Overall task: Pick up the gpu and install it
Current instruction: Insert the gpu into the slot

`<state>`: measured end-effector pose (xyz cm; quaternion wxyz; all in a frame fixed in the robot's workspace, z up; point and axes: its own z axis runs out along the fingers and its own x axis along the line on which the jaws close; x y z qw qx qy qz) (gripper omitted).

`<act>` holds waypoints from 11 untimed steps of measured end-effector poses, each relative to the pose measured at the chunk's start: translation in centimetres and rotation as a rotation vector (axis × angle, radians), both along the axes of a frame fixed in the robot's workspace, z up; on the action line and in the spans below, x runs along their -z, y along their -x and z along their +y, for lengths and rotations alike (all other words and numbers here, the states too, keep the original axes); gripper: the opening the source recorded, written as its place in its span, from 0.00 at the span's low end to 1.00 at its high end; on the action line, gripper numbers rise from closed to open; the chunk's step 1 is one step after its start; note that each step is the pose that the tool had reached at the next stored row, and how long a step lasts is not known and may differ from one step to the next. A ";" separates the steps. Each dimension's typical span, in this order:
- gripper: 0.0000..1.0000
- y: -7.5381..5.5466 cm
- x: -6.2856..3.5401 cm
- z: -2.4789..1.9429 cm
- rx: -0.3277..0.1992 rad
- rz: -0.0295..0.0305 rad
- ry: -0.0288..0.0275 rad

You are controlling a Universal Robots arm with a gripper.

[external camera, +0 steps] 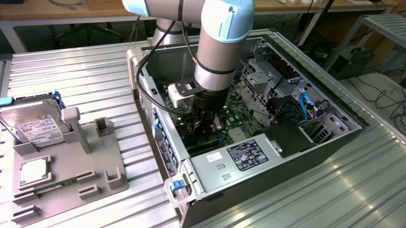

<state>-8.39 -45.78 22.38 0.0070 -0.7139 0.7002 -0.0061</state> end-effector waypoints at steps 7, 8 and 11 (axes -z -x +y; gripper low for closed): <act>0.29 0.0 0.29 0.06 0.000 -0.0015 -0.0045; 0.29 0.0 0.26 0.05 0.000 -0.0011 -0.0032; 0.35 0.0 -0.10 0.02 0.000 -0.0005 -0.0018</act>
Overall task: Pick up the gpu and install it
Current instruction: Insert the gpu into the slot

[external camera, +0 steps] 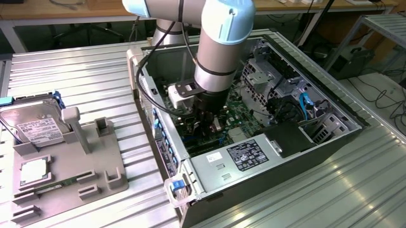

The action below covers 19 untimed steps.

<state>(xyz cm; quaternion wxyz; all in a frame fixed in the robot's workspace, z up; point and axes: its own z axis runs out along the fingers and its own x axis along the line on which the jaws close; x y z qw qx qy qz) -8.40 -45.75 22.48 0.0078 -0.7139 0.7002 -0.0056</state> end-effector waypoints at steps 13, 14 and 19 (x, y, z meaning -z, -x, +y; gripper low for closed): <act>0.35 0.0 -6.85 0.00 0.000 -0.0021 0.0004; 0.35 0.0 -7.30 0.00 0.000 -0.0025 0.0003; 0.27 0.0 -7.60 0.00 0.000 -0.0027 0.0003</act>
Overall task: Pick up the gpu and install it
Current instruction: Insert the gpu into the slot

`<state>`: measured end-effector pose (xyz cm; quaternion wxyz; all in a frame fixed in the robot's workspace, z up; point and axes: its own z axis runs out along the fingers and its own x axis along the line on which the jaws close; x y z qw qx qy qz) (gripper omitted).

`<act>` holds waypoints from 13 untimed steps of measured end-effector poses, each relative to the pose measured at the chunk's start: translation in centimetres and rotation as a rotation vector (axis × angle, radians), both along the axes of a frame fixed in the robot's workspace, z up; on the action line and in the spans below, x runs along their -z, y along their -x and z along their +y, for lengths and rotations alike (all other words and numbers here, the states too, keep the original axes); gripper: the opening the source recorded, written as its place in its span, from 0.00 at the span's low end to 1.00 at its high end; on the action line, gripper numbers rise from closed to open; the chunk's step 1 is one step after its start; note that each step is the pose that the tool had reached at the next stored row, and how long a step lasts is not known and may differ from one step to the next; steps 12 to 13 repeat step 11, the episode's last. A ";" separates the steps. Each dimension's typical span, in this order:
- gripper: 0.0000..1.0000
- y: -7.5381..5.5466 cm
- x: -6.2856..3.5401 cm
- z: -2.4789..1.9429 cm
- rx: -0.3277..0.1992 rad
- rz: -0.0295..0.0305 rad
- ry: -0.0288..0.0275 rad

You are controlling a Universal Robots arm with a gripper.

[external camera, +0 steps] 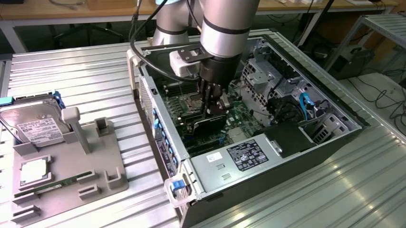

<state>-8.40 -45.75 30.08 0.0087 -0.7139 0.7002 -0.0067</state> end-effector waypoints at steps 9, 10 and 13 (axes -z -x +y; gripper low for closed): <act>0.11 0.0 -0.01 0.00 0.000 0.0000 0.0002; 0.11 0.0 -0.01 0.00 0.000 0.0000 0.0001; 0.11 0.0 0.00 0.00 0.000 0.0000 0.0001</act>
